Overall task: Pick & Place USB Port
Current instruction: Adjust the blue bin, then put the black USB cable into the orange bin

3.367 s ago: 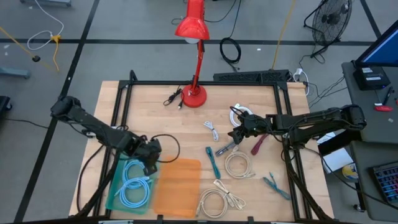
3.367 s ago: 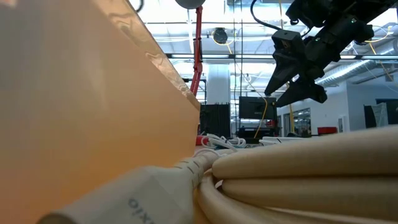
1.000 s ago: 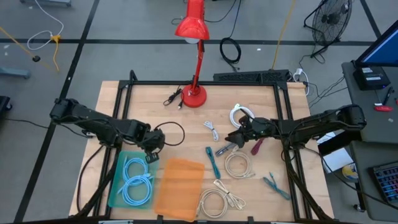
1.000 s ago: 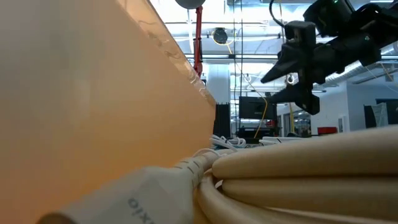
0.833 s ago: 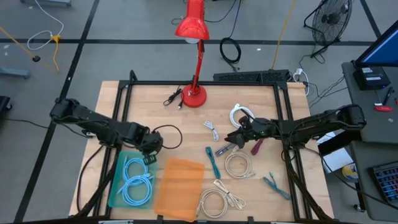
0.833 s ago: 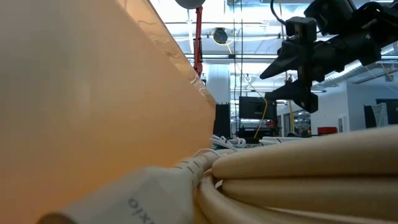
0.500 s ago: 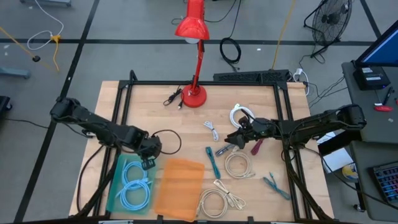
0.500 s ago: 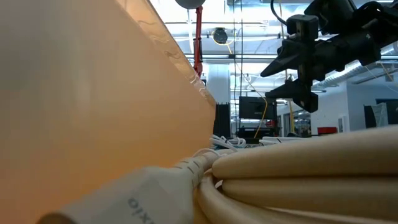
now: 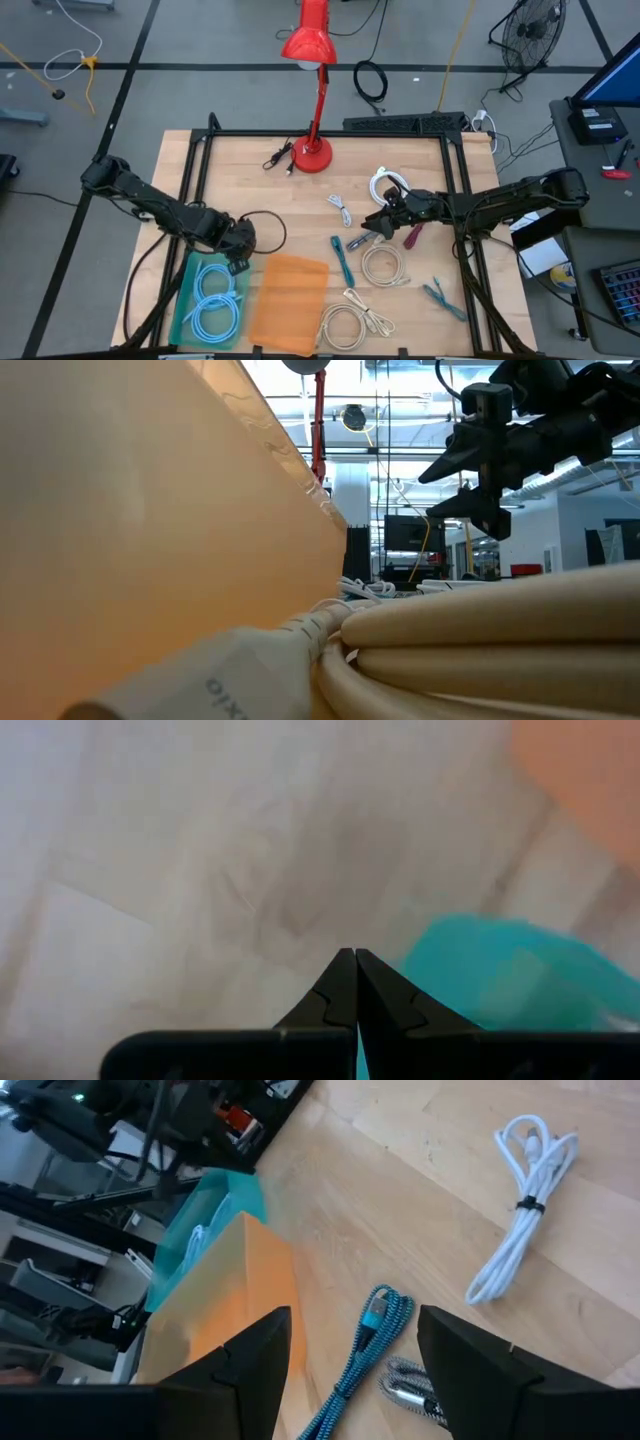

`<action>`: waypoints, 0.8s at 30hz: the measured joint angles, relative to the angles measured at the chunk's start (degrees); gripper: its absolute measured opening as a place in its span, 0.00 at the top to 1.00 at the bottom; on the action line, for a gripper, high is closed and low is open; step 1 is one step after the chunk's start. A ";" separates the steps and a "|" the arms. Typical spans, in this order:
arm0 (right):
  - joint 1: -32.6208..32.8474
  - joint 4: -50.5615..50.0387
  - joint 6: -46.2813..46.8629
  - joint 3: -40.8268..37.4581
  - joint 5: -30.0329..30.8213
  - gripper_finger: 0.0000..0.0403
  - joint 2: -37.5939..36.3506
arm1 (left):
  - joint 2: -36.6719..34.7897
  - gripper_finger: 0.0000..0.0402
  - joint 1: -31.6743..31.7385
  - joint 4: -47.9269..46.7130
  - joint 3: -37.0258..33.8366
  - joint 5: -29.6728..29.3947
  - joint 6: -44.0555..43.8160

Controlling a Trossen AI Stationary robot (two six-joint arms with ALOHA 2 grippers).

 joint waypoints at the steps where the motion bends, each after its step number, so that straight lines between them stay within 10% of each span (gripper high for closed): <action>1: 0.00 0.48 0.00 0.00 0.00 0.48 0.00 | 0.00 1.00 0.85 -0.10 0.19 -0.57 0.50; 17: -2.23 8.67 2.41 0.80 -0.12 0.48 -2.83 | -0.07 1.00 15.12 16.56 9.62 -9.95 10.48; 24: -7.59 -3.36 -3.68 6.51 0.00 0.48 -10.86 | -0.09 1.00 18.38 22.61 10.52 -9.14 12.88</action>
